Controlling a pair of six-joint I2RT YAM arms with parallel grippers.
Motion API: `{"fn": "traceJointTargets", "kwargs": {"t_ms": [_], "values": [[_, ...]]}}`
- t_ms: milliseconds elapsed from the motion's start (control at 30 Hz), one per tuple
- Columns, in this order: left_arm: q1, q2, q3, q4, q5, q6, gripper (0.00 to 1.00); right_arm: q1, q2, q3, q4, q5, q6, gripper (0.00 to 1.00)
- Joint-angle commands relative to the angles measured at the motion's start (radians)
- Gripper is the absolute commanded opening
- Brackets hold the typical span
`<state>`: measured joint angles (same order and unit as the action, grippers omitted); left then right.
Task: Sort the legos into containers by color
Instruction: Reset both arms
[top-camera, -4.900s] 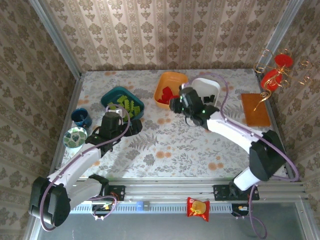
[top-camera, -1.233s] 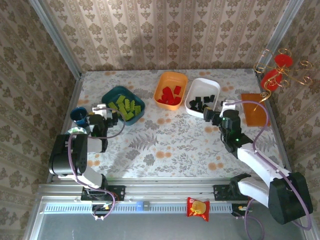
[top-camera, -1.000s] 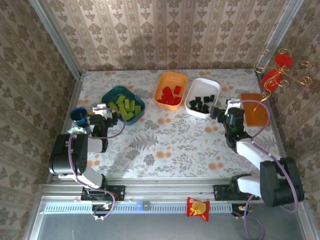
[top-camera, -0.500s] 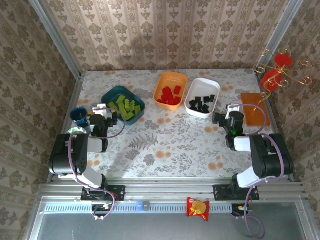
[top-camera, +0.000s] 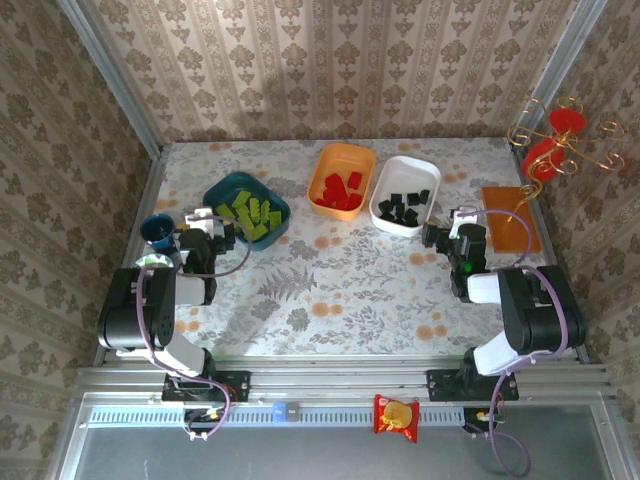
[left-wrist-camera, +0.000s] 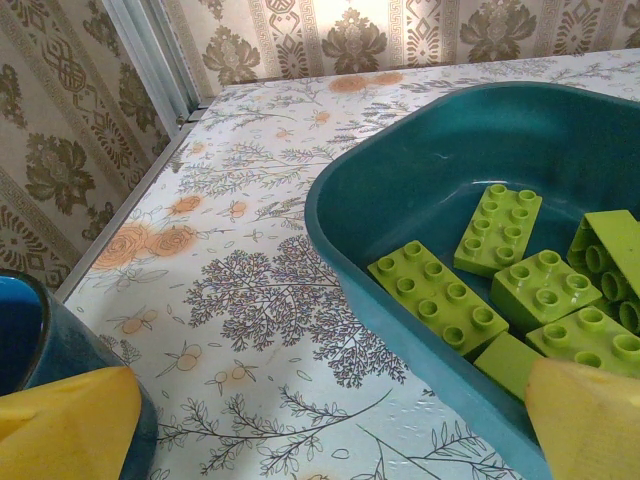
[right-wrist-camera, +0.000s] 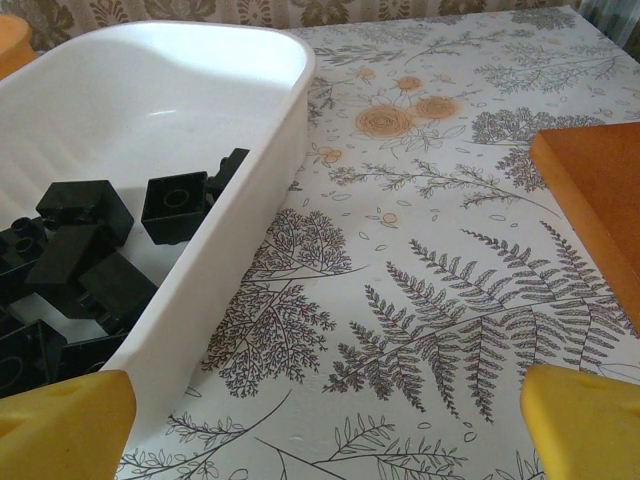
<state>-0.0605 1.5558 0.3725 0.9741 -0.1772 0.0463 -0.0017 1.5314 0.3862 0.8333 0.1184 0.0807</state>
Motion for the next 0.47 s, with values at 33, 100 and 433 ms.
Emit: {"fn": "traceJointTargets", "kwargs": {"t_ms": [33,100,433], "values": [[-0.001,0.008,-0.001,0.000,-0.007,0.023,1.00,0.006,-0.007,0.008,0.039,-0.010,-0.016,1.00],[-0.001,0.007,-0.001,0.001,-0.007,0.023,1.00,0.006,-0.007,0.008,0.040,-0.010,-0.016,1.00],[-0.002,0.008,-0.004,0.007,-0.011,0.024,1.00,0.006,-0.007,0.008,0.040,-0.010,-0.016,1.00]]}}
